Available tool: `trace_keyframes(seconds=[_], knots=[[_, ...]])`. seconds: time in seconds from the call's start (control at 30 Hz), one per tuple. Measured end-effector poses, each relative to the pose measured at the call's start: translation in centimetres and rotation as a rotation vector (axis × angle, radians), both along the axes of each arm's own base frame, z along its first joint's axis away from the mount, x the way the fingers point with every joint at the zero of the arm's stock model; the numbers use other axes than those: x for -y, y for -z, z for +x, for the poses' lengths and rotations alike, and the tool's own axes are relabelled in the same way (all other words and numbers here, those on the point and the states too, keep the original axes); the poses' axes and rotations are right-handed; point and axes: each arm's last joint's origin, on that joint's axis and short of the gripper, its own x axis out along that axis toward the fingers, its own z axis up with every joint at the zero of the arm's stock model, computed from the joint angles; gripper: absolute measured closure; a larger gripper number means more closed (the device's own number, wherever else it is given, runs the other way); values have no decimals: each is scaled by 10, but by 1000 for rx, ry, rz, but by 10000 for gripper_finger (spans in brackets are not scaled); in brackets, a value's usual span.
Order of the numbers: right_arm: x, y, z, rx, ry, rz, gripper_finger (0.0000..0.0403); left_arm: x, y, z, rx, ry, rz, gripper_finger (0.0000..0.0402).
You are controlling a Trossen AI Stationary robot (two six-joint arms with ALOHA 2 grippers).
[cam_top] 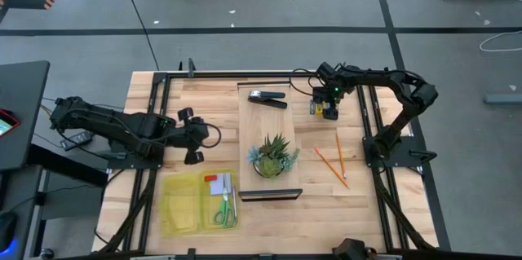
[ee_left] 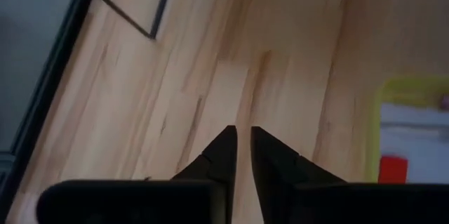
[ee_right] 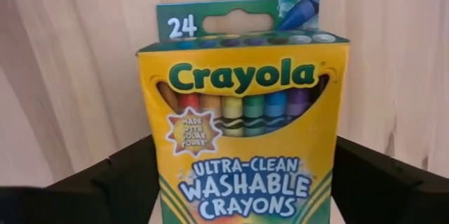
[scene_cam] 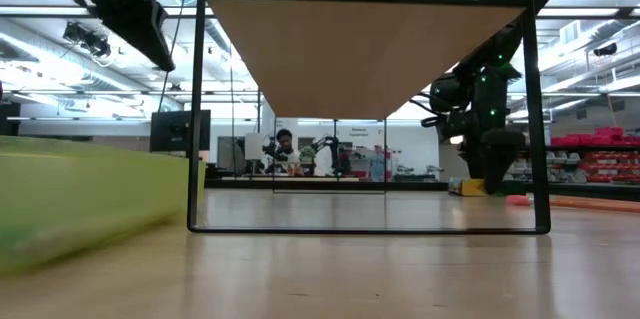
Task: Pack school essentials
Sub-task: Put the box of crayons into the yellow supply box
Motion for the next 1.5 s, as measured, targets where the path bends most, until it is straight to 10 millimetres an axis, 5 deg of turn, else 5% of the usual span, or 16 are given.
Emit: trace_keyframes(seconds=[0.43,0.87,1.2,1.5], knots=[[0,0,0,3,34,4,84,2,-7,10,133,2,-20,278],[9,-20,10,38,121,-13,85,2,-20,12,179,-25,-26,259],[11,-84,12,186,218,-123,85,1,-25,18,271,-59,-52,255],[0,-156,14,407,280,-254,85,-25,-44,37,554,-203,-124,248]])
